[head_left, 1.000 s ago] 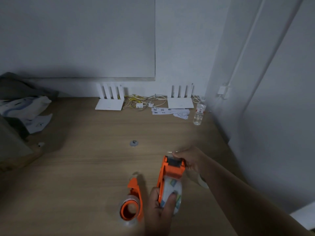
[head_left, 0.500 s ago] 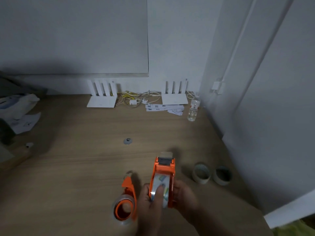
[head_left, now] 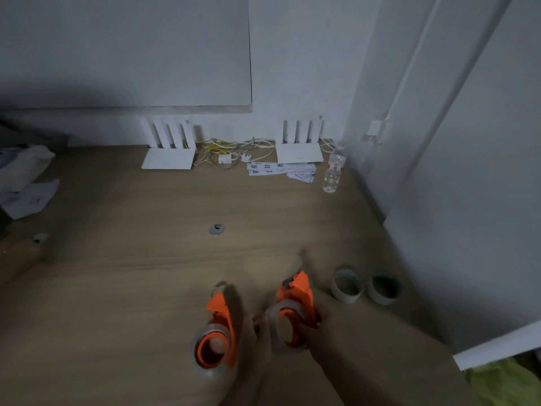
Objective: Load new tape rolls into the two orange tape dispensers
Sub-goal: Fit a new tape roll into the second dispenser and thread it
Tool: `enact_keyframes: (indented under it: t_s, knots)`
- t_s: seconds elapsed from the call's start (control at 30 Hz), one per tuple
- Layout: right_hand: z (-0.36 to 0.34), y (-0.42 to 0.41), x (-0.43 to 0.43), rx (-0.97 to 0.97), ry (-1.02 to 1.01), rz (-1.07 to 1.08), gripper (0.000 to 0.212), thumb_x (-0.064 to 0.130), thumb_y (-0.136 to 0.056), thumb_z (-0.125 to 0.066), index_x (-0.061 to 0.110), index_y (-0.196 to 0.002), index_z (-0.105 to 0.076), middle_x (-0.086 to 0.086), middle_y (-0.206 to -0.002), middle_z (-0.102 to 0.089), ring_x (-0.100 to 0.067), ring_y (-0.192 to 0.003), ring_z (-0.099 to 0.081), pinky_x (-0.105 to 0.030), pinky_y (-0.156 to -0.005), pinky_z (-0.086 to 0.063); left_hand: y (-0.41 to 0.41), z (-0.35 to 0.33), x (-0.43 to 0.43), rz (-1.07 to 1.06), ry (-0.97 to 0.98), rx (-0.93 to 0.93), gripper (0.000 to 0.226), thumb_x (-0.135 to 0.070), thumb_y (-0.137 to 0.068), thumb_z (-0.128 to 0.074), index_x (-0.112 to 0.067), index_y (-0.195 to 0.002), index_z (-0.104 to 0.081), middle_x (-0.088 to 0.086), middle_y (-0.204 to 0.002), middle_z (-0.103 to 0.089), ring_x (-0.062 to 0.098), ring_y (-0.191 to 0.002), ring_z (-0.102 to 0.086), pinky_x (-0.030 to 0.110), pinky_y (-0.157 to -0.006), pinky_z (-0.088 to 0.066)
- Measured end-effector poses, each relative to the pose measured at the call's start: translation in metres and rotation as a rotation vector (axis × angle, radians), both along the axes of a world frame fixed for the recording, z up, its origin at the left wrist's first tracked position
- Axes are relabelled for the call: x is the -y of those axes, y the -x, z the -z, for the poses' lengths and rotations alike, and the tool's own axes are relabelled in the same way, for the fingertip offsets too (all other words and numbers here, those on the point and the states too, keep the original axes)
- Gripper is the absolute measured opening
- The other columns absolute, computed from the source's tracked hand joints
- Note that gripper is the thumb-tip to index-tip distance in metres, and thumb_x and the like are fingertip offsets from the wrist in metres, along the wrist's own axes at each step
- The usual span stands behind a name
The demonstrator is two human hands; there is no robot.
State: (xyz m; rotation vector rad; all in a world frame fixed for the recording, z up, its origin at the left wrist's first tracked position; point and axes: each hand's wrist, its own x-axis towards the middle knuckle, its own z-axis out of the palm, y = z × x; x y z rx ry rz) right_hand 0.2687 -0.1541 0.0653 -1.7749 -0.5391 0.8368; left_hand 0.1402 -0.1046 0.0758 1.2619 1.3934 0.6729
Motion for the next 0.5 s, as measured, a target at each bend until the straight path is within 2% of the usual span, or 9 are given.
enact_keyframes:
  t_s: [0.07, 0.13, 0.2, 0.27, 0.4, 0.5]
  knots:
    - [0.023, -0.005, 0.002, 0.1, 0.121, 0.009, 0.027, 0.018, -0.048, -0.073, 0.022, -0.073, -0.065, 0.0, -0.062, -0.071, -0.008, -0.06, -0.066, -0.038, -0.058, -0.059, 0.002, 0.021, 0.001, 0.042, 0.07, -0.045, 0.061, -0.066, -0.075, -0.057, -0.014, -0.106, -0.06, 0.016, -0.105, -0.07, 0.031, -0.094, -0.067, 0.039, -0.079, -0.05]
    - [0.061, -0.016, 0.005, 0.176, 0.215, -0.053, 0.032, 0.027, -0.047, -0.067, 0.028, -0.078, -0.061, 0.0, -0.071, -0.069, -0.018, -0.068, -0.067, -0.051, -0.065, -0.057, 0.004, 0.033, 0.003, 0.095, 0.093, -0.083, 0.057, -0.07, -0.058, -0.065, -0.021, -0.087, -0.059, 0.006, -0.085, -0.07, 0.025, -0.079, -0.068, 0.038, -0.072, -0.053]
    - [0.086, -0.021, 0.005, 0.272, 0.292, -0.123, 0.041, 0.038, -0.048, -0.064, 0.032, -0.088, -0.056, 0.002, -0.079, -0.068, -0.02, -0.075, -0.067, -0.05, -0.067, -0.056, 0.005, 0.036, 0.004, 0.159, 0.076, -0.144, 0.048, -0.061, -0.058, -0.075, -0.022, -0.079, -0.056, 0.003, -0.077, -0.068, 0.017, -0.071, -0.065, 0.031, -0.066, -0.051]
    - [0.07, -0.017, 0.007, 0.361, 0.359, -0.188, 0.04, 0.043, -0.054, -0.063, 0.029, -0.091, -0.056, 0.003, -0.084, -0.068, -0.021, -0.078, -0.066, -0.046, -0.069, -0.055, 0.008, 0.051, 0.004, 0.184, 0.063, -0.154, 0.047, -0.059, -0.052, -0.074, -0.025, -0.075, -0.053, 0.0, -0.073, -0.064, 0.01, -0.064, -0.058, 0.027, -0.061, -0.046]
    - [0.037, -0.004, 0.005, 0.472, 0.466, -0.274, 0.041, 0.028, -0.067, -0.067, 0.02, -0.107, -0.06, -0.004, -0.098, -0.068, -0.026, -0.091, -0.065, -0.034, -0.072, -0.048, 0.008, 0.095, 0.004, 0.144, 0.106, -0.187, 0.051, -0.053, -0.046, -0.068, -0.015, -0.078, -0.06, 0.01, -0.075, -0.07, 0.029, -0.073, -0.068, 0.049, -0.066, -0.051]
    - [0.033, -0.001, 0.002, 0.458, 0.522, -0.298, 0.042, 0.028, -0.07, -0.066, 0.02, -0.11, -0.056, -0.005, -0.105, -0.065, -0.028, -0.099, -0.063, -0.036, -0.076, -0.05, 0.009, 0.106, 0.003, 0.146, 0.102, -0.203, 0.043, -0.046, -0.048, -0.069, -0.014, -0.076, -0.06, 0.012, -0.073, -0.067, 0.029, -0.068, -0.065, 0.055, -0.065, -0.05]
